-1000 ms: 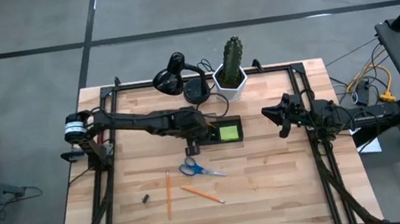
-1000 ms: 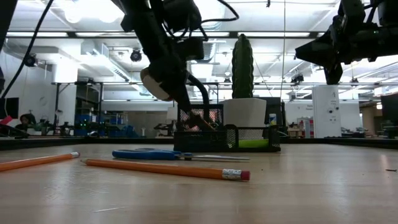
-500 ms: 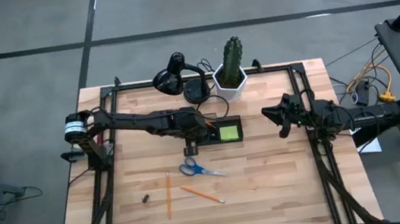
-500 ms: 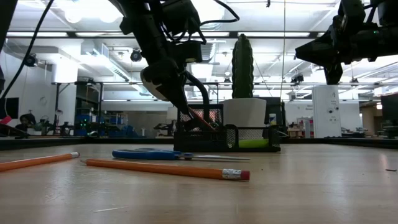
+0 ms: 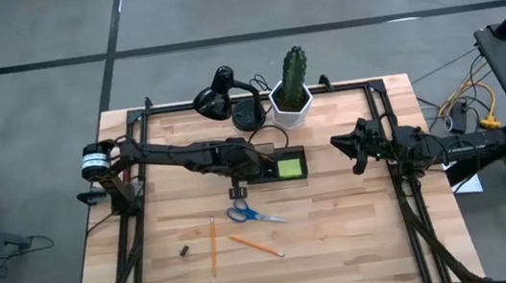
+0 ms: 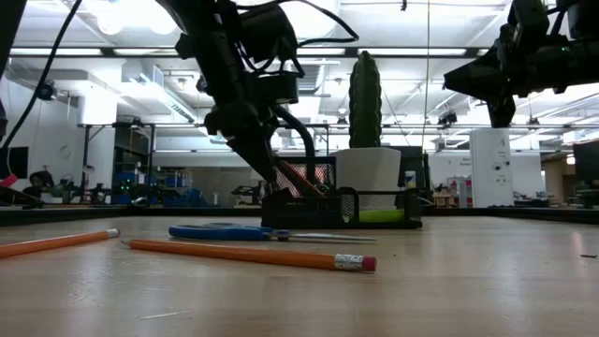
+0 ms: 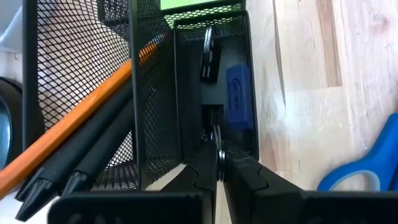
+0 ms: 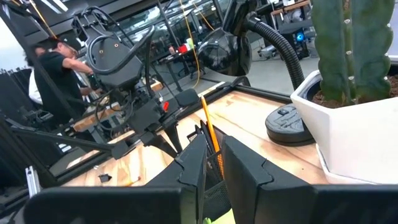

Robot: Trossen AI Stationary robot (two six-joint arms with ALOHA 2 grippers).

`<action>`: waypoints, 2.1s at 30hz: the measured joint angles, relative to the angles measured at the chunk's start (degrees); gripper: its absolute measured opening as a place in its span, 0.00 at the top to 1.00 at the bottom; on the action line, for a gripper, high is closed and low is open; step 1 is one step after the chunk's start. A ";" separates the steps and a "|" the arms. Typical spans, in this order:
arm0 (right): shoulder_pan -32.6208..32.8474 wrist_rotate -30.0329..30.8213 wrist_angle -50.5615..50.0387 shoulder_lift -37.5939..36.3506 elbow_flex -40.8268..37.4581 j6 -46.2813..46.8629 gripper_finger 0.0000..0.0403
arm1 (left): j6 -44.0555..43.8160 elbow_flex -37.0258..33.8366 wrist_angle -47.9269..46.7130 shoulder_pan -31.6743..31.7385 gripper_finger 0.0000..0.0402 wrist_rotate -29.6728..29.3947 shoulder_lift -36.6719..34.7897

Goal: Pick and place office supplies into organizer
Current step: Put the top clip into the mesh desk organizer

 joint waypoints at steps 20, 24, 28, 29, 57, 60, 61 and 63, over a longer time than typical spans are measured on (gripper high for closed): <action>-0.01 0.00 0.00 0.00 -0.02 0.01 0.89 | 0.96 -0.14 4.05 0.00 1.00 -0.43 0.00; 0.00 -0.02 0.00 0.00 0.00 0.01 0.89 | 0.96 -0.95 3.87 0.00 1.00 -0.42 0.01; 0.00 -0.01 0.00 0.00 0.00 0.00 0.89 | 0.98 -1.01 3.99 0.02 1.00 -0.45 0.02; -0.01 0.00 0.00 0.00 0.00 0.01 0.89 | 0.98 -1.01 3.99 0.09 1.00 -0.42 0.02; 0.01 0.00 -0.22 -0.02 0.00 0.44 0.89 | 0.50 -0.35 3.89 0.24 0.91 -1.28 3.98; 0.01 0.00 -0.23 -0.02 0.00 0.44 0.89 | 0.50 -0.35 3.91 0.24 0.83 -1.28 3.98; -0.01 0.00 -0.24 -0.02 0.00 0.44 0.89 | 0.48 -0.35 3.89 0.24 0.81 -1.28 3.94; 0.01 0.00 -0.24 -0.02 0.00 0.44 0.89 | 0.44 -0.35 3.86 0.24 0.77 -1.25 3.56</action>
